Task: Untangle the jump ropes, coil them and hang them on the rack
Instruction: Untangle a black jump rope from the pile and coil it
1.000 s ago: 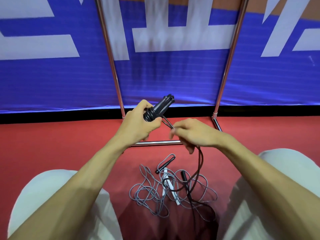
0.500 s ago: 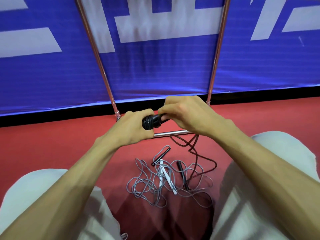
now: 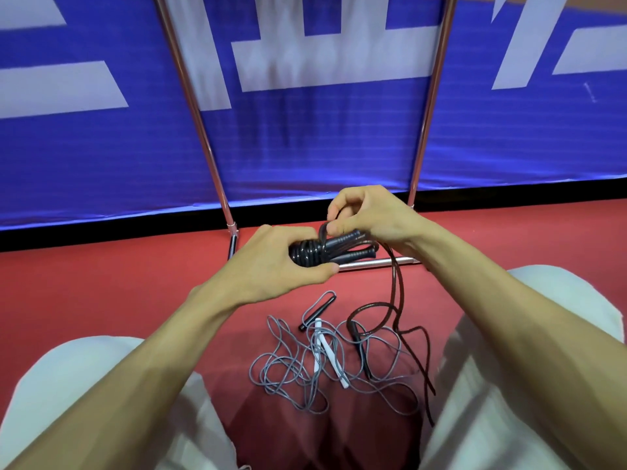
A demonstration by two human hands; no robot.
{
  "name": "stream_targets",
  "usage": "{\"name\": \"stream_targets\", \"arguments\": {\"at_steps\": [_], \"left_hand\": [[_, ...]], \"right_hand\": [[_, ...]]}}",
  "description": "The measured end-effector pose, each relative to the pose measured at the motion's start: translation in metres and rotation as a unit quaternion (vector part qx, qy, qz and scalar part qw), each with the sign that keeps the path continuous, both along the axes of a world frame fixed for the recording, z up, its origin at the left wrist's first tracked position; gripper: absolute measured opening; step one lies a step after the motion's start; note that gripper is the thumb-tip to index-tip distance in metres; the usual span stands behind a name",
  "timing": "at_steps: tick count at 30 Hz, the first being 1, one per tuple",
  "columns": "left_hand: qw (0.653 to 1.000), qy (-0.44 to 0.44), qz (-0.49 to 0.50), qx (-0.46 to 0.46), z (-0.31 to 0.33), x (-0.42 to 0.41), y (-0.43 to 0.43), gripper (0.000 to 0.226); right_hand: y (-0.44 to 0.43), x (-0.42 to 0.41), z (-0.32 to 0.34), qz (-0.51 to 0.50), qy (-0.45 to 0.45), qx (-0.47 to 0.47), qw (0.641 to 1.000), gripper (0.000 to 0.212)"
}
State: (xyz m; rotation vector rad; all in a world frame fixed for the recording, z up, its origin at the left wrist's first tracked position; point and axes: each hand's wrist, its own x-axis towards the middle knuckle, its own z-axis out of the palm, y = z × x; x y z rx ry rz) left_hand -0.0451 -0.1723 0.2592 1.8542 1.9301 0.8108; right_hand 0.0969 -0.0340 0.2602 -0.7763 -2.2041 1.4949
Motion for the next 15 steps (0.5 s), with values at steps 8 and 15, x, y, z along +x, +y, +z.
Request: {"name": "stream_targets", "arguments": {"at_steps": [8,15], "left_hand": [[0.980,-0.186,0.062,0.027,0.014,-0.002,-0.002,0.062],[0.982,-0.164,0.089,0.043,0.006,-0.011,0.006,0.020]], "right_hand": [[-0.009,-0.011,-0.009,0.018,0.020,0.074,0.997,0.023],[-0.027,-0.007,-0.004,0.113,-0.132,0.081,0.981,0.030]]}}
